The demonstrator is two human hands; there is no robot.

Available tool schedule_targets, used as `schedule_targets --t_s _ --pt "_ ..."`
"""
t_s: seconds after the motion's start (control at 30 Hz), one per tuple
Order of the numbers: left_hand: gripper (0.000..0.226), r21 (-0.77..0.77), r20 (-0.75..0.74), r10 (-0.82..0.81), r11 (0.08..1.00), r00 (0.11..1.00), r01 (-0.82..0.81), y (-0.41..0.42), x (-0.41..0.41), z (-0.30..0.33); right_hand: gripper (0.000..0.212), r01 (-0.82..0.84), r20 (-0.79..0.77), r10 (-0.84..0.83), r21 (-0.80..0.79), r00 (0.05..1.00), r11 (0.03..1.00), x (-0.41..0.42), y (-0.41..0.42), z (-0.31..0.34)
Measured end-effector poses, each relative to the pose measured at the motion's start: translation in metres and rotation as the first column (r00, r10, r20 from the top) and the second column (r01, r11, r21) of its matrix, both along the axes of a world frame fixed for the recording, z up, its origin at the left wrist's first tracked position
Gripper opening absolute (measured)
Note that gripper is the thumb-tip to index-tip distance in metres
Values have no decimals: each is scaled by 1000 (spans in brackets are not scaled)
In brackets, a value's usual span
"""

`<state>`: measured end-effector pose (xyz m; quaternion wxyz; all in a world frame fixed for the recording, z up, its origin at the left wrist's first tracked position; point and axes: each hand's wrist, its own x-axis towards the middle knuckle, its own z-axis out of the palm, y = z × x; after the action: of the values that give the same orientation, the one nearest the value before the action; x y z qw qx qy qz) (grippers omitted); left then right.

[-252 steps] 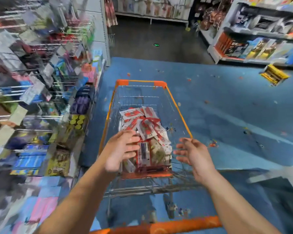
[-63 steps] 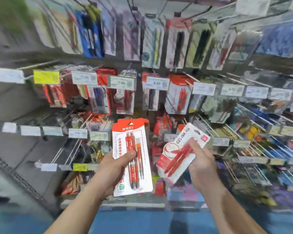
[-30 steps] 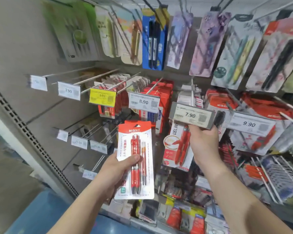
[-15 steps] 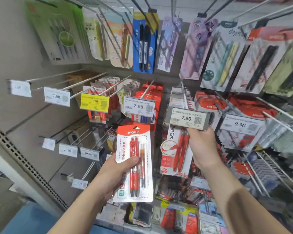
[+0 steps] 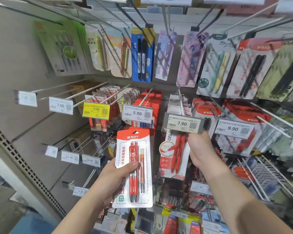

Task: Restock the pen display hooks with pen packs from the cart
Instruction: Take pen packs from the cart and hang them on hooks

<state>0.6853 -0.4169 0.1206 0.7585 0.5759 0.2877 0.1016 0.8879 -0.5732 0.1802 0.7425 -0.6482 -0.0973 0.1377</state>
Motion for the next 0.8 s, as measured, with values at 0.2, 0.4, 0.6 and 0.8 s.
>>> schedule_targets --t_s 0.2,0.4,0.6,0.8 --pt "42 -8 19 11 1000 1000 -11 -5 -1 0 15 67 126 -61 -51 990 996 16 8 -2" --pt "48 -25 13 2 1000 1000 -2 -8 -6 -5 42 112 68 -111 -9 992 994 24 13 -4" --pt "59 -19 31 -18 1000 999 19 -11 -10 -10 28 145 211 -123 -94 970 985 6 8 -1" --pt "52 -72 39 -37 997 999 40 -17 -10 -15 18 353 254 -303 -183 919 917 -34 -14 -21"
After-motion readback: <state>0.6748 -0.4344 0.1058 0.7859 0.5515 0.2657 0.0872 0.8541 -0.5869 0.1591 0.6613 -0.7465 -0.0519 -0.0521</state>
